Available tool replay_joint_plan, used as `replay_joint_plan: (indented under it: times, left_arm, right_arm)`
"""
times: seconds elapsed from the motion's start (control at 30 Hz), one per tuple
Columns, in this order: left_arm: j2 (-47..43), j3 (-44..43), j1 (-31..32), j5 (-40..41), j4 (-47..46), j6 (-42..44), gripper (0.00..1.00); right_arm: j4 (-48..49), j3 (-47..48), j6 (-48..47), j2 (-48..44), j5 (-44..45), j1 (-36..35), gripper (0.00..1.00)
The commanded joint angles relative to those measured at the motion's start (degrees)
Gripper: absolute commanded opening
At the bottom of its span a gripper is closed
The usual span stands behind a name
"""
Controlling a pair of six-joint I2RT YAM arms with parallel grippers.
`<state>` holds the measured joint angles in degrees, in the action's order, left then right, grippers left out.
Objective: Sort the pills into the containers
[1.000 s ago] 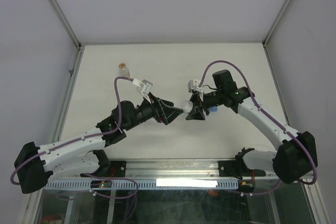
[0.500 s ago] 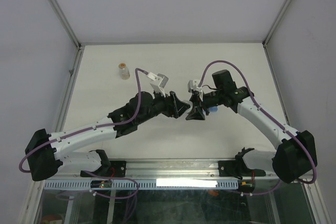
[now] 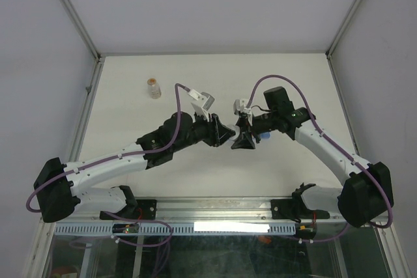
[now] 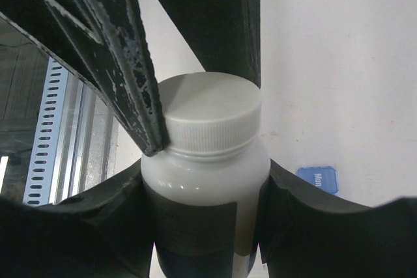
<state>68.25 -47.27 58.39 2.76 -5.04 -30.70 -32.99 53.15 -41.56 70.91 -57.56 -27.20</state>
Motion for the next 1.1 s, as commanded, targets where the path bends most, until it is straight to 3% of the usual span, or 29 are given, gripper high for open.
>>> replay_joint_plan:
  times: [0.0, 0.17, 0.47, 0.67, 0.73, 0.93, 1.07]
  left_arm:
    - [0.0, 0.1, 0.4, -12.0, -5.6, 7.6, 0.23]
    - [1.7, 3.7, -0.7, -27.8, -13.9, 19.9, 0.26]
    - [8.2, 4.1, -5.5, -49.3, -23.6, 26.9, 0.25]
    - [10.3, 1.7, -7.5, -58.0, -20.1, 36.7, 0.27]
    - [10.1, 1.5, -8.6, -58.0, -20.2, 37.3, 0.35]
    - [6.0, 4.4, -10.3, -50.4, -26.0, 34.8, 0.88]
    - [2.4, 8.0, -10.8, -43.7, -30.0, 32.8, 0.99]
  right_arm:
    - [2.4, 2.6, -0.3, -0.4, -2.0, -0.2, 0.00]
    - [1.8, 2.6, -1.0, -0.7, -3.0, -0.1, 0.00]
    - [-0.3, 2.6, -4.1, -1.4, -5.7, -0.1, 0.00]
    - [-1.0, 2.6, -5.3, -1.9, -5.9, -0.1, 0.00]
    - [-1.0, 2.6, -5.4, -1.9, -5.7, -0.1, 0.00]
    - [-1.2, 2.7, -5.6, -1.8, -5.5, -0.1, 0.00]
    - [-1.3, 2.7, -5.7, -1.7, -5.6, -0.1, 0.00]
